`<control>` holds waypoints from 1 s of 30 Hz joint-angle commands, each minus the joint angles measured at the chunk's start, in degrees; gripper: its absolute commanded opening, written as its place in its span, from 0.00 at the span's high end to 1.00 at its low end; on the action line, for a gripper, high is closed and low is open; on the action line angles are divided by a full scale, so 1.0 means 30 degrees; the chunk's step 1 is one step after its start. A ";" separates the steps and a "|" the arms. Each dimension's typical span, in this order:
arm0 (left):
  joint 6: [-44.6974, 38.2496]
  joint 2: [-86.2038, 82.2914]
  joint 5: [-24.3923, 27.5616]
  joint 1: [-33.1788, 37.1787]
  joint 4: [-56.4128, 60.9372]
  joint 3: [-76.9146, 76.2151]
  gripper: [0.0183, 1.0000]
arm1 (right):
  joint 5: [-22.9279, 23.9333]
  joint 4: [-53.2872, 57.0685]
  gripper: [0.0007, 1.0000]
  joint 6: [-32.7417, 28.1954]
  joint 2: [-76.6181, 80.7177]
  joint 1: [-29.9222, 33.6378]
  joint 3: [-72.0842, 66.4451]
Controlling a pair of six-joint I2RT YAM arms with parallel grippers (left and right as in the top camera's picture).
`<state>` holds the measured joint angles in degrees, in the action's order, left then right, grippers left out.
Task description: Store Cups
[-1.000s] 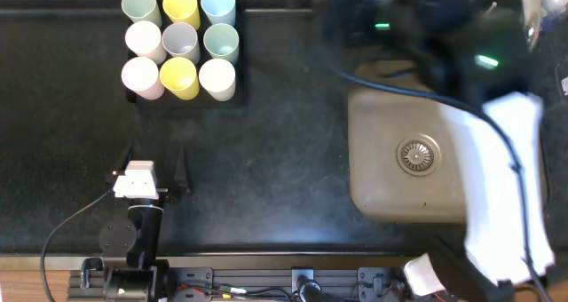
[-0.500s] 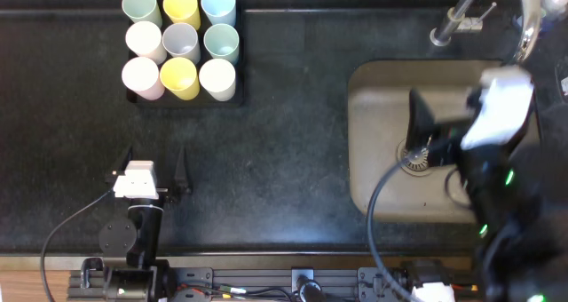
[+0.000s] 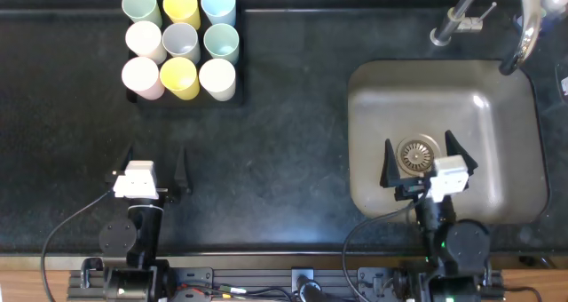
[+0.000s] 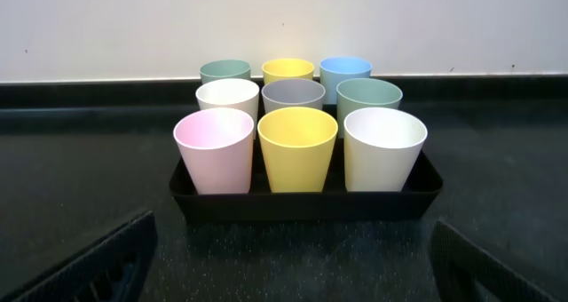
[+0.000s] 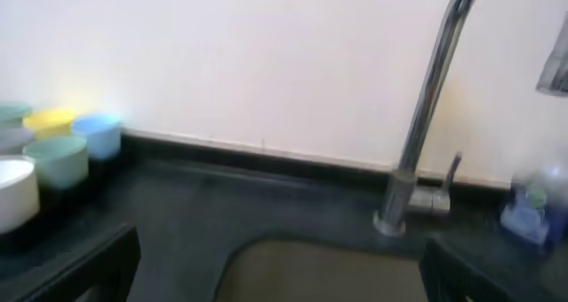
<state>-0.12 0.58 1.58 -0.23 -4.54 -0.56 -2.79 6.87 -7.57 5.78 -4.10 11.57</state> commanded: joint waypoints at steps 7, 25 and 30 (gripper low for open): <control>0.0189 -0.0138 0.0299 0.0160 -0.0044 0.0036 0.00 | -0.0058 -0.4539 0.00 -0.0058 -0.1392 0.0160 -0.3767; 0.0189 -0.0138 0.0299 0.0160 -0.0036 0.0036 0.00 | -0.0058 -0.0867 0.00 -0.0058 -0.1843 0.0109 -0.3759; 0.0189 -0.0138 0.0299 0.0160 -0.0044 0.0036 0.00 | -0.0058 -0.0867 0.00 -0.0058 -0.1843 0.0109 -0.3759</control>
<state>-0.14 0.58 1.56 -0.23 -4.54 -0.56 -2.76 4.51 -7.57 0.73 -4.10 1.04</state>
